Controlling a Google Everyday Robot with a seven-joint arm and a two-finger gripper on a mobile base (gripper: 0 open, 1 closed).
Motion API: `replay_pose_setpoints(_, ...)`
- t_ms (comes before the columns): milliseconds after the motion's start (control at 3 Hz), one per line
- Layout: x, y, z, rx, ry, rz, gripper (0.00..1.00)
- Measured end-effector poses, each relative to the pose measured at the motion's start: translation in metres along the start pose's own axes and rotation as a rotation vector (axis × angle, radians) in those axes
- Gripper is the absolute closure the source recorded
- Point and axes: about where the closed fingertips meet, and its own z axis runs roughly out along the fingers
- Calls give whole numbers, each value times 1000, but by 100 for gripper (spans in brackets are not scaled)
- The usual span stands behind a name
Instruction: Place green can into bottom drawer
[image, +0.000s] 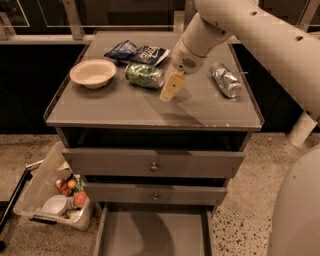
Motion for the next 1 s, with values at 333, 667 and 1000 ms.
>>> replay_pose_setpoints(333, 0, 0, 0, 0, 0, 0, 0)
replay_pose_setpoints(667, -6, 1, -10, 26, -16, -14, 0)
replay_pose_setpoints(1000, -21, -12, -5, 46, -39, -30, 0)
